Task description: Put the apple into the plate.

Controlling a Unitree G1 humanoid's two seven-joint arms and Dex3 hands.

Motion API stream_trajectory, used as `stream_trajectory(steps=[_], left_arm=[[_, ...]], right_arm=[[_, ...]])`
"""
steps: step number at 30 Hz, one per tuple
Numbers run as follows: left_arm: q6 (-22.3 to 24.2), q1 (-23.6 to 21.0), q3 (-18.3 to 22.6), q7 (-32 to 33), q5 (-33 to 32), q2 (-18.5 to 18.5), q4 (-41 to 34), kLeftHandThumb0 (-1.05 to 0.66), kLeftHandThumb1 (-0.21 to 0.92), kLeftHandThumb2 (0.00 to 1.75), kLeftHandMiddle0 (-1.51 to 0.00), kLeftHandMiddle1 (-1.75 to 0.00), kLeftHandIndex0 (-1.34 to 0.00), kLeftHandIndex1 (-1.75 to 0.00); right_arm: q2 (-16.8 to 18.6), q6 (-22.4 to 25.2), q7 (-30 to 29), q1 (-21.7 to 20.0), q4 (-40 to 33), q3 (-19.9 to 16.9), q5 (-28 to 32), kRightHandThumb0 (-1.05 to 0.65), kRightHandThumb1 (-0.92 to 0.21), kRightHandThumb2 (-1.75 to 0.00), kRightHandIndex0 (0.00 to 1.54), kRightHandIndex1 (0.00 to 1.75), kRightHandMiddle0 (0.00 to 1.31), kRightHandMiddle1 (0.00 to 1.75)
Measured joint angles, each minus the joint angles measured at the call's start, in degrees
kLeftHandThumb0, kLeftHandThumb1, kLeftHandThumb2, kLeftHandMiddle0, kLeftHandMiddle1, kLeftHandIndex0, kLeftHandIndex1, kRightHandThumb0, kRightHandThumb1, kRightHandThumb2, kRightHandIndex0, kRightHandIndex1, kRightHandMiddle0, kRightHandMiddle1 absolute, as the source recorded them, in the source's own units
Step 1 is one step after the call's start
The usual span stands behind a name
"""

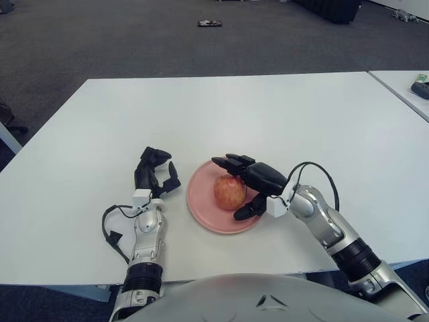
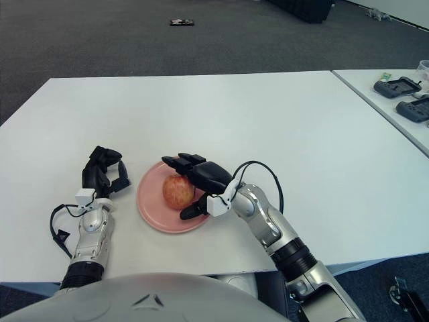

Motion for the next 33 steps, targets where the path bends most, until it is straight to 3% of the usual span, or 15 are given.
stream_trajectory(steps=[5, 10, 15, 17, 24, 31, 33], left_arm=[[0.3, 0.0, -0.1, 0.0, 0.3, 0.1, -0.1, -0.50, 0.27, 1.39, -1.22, -1.75, -0.65, -1.75], [0.8, -0.2, -0.2, 0.1, 0.5, 0.1, -0.2, -0.50, 0.27, 1.39, -1.22, -1.75, -0.65, -1.75], [1.0, -0.1, -0.2, 0.3, 0.7, 0.1, -0.2, -0.50, 0.27, 1.39, -1.22, -1.75, -0.65, -1.75], [1.2, -0.2, -0.2, 0.3, 0.7, 0.2, -0.2, -0.50, 0.27, 1.39, -1.22, -1.75, -0.65, -1.75], [0.8, -0.2, -0.3, 0.3, 0.7, 0.2, -0.1, -0.50, 0.27, 1.38, -1.21, -1.75, -0.65, -1.75], [0.4, -0.2, -0.3, 0.2, 0.6, 0.2, 0.1, -0.50, 0.28, 1.38, -1.21, -1.75, -0.65, -1.75], [0.3, -0.2, -0.3, 0.1, 0.5, 0.2, 0.2, -0.50, 0.28, 1.38, -1.22, -1.75, -0.64, -1.75]], right_arm=[[0.1, 0.5, 0.5, 0.5, -2.0, -1.1, 2.6, -1.05, -0.70, -0.51, 0.00, 0.00, 0.00, 0.00], [0.1, 1.2, 2.1, 2.4, -5.9, -4.2, 9.6, -1.05, -0.71, -0.51, 0.00, 0.00, 0.00, 0.00], [1.3, 2.6, 2.9, 3.9, -8.1, -7.0, 17.0, -1.05, -0.76, -0.51, 0.00, 0.00, 0.00, 0.00], [2.0, 2.7, 2.8, 4.7, -8.0, -7.8, 19.0, -1.05, -0.83, -0.51, 0.00, 0.00, 0.00, 0.00], [7.2, -5.3, -4.9, 7.3, -2.0, -10.6, 19.8, -1.05, -0.92, -0.76, 0.00, 0.00, 0.00, 0.00], [11.0, -11.8, -11.2, 7.3, 3.0, -12.9, 20.0, -1.05, -0.92, -0.87, 0.00, 0.00, 0.00, 0.00], [12.3, -12.6, -11.4, 7.0, 4.1, -13.3, 22.1, -1.00, -0.92, -0.87, 0.00, 0.00, 0.00, 0.16]])
